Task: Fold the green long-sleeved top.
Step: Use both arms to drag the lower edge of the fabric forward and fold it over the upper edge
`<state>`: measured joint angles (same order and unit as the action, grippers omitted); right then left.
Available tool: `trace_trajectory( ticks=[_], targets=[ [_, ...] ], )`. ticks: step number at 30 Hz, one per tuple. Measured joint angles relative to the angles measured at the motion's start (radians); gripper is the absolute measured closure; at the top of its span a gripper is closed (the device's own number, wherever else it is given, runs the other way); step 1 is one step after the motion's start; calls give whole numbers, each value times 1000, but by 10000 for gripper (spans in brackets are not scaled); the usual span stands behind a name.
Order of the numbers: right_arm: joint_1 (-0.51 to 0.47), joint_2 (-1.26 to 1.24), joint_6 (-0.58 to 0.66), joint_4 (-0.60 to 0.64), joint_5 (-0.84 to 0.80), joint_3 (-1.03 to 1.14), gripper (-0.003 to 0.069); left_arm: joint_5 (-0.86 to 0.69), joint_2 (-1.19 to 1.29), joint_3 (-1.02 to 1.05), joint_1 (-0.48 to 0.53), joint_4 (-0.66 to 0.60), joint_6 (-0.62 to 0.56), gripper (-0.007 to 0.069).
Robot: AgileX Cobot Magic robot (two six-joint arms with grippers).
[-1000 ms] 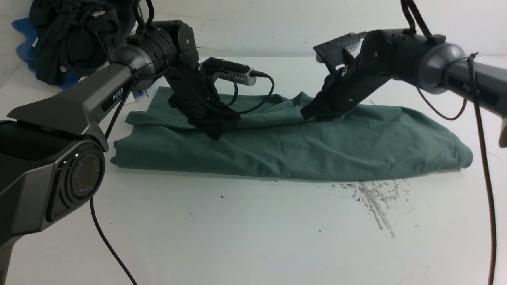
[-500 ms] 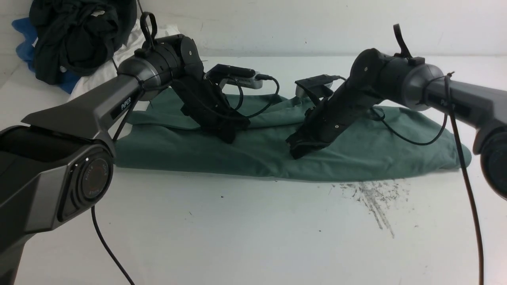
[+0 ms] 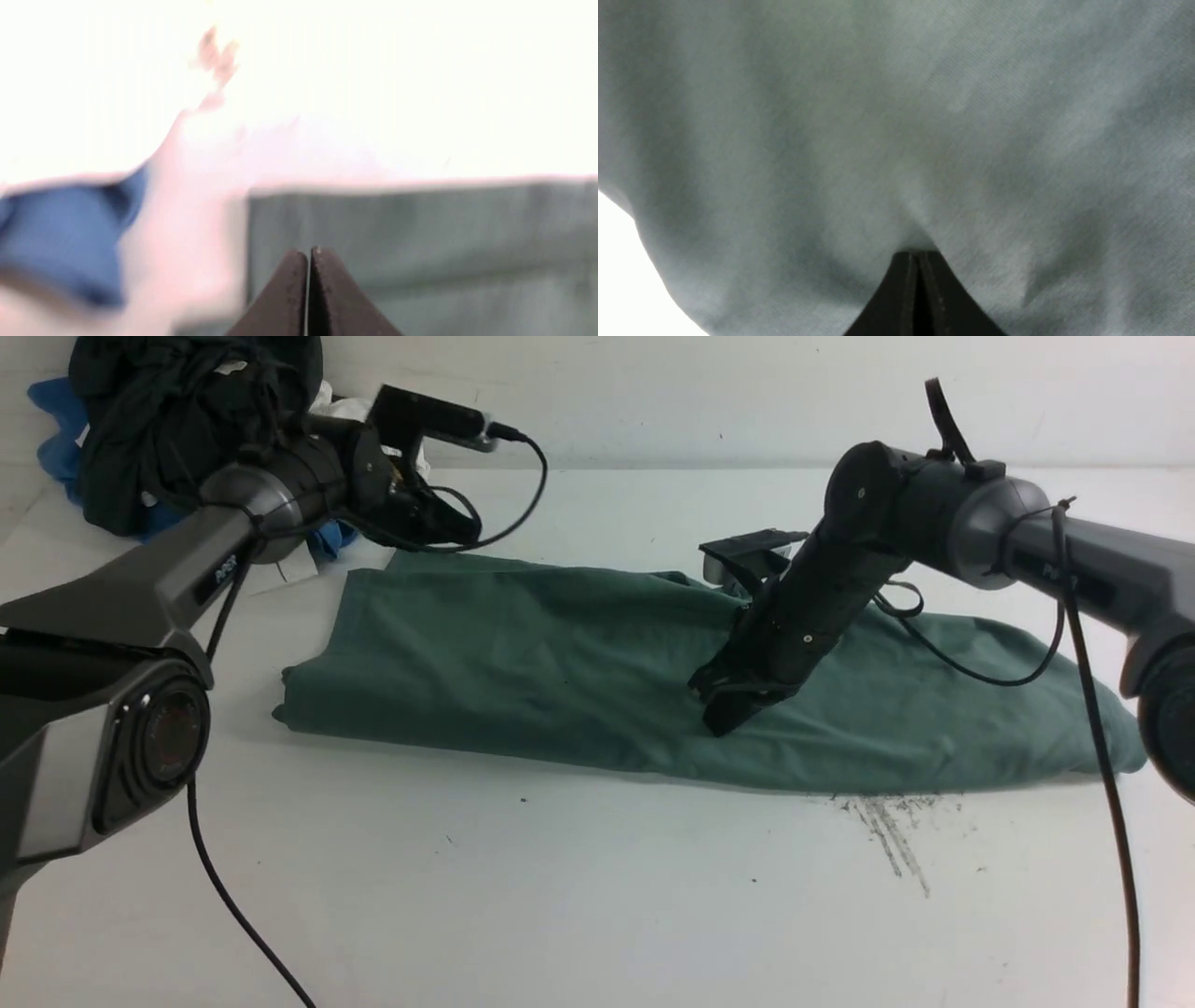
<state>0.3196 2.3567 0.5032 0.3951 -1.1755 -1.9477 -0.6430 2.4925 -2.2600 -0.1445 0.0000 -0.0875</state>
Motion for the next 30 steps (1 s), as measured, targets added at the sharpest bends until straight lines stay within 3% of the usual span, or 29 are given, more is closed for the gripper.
trace_trajectory(
  ticks=[4, 11, 23, 30],
  targets=[
    [0, 0, 0, -4, 8, -1, 669, -226, -51, -8, 5, -26, -21, 631],
    [-6, 15, -40, -100, 129, -98, 669, -562, -65, -12, -13, -172, -182, 631],
    [-19, 156, -94, -48, 625, -143, 669, -586, -60, -12, -17, -255, -214, 631],
    [-65, 146, -221, -78, 631, -179, 669, -587, -91, -12, -17, -219, -209, 631]
  ],
)
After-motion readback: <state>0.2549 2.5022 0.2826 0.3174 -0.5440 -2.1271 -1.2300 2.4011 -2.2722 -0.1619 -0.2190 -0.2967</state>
